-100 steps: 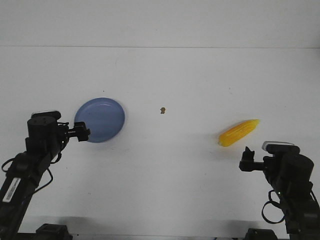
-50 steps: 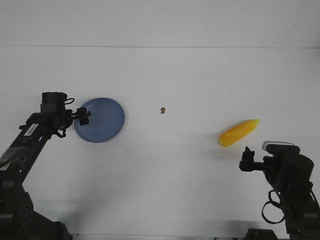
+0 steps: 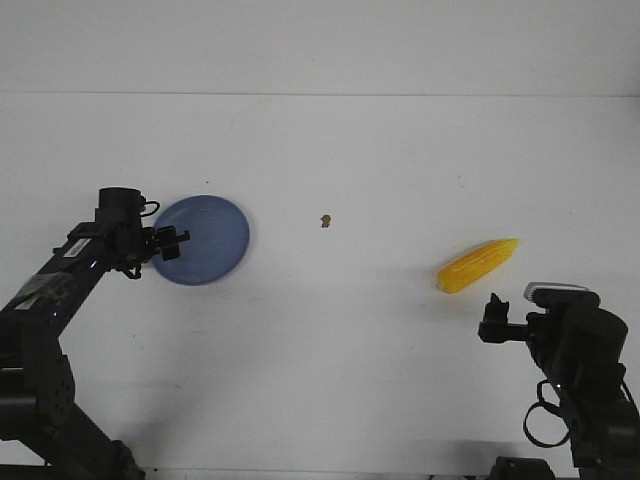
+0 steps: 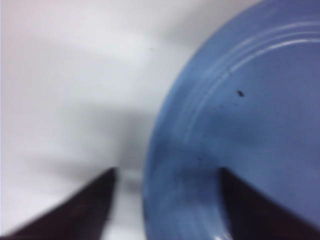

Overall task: Place corn on plate with both arms
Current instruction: 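Push the blue plate with the left gripper toward the table center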

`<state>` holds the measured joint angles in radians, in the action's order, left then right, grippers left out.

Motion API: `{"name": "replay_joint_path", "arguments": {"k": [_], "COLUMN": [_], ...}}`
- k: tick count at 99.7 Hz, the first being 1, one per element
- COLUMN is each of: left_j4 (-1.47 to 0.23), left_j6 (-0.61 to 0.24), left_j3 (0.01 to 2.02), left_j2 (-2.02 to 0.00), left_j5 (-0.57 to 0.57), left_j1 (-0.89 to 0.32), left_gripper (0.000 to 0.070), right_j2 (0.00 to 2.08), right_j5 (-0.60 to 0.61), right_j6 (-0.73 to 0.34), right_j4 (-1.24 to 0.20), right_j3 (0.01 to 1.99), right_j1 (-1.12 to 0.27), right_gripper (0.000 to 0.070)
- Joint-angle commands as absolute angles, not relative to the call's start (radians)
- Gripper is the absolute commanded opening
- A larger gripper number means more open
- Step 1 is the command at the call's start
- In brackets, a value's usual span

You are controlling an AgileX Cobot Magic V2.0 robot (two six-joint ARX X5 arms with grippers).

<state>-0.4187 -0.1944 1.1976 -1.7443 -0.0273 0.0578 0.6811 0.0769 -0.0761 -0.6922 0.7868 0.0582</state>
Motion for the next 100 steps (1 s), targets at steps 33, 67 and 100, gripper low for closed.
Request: {"name": "replay_joint_path", "arguments": {"k": [33,67,100], "left_j4": [-0.410,-0.434,-0.375], "left_j6": [-0.224,-0.255,-0.272], "left_j3": [1.221,1.205,1.041], "left_j2": [-1.705,-1.569,-1.491], "left_j5": [-0.297,-0.484,-0.484], "left_j1": [0.061,-0.059,-0.303], "left_gripper": [0.0009,0.0009,0.0009], "right_j2": [0.682,0.682,0.682], "right_j5": [0.079,0.079,0.079], "right_j6": [-0.082,-0.082,-0.083], "right_j4": [-0.682,-0.682,-0.682], "right_j3": [0.806,0.806,0.806], "right_j1": [0.057,0.057,0.057], "right_gripper": [0.0607,0.0607,0.0607]}}
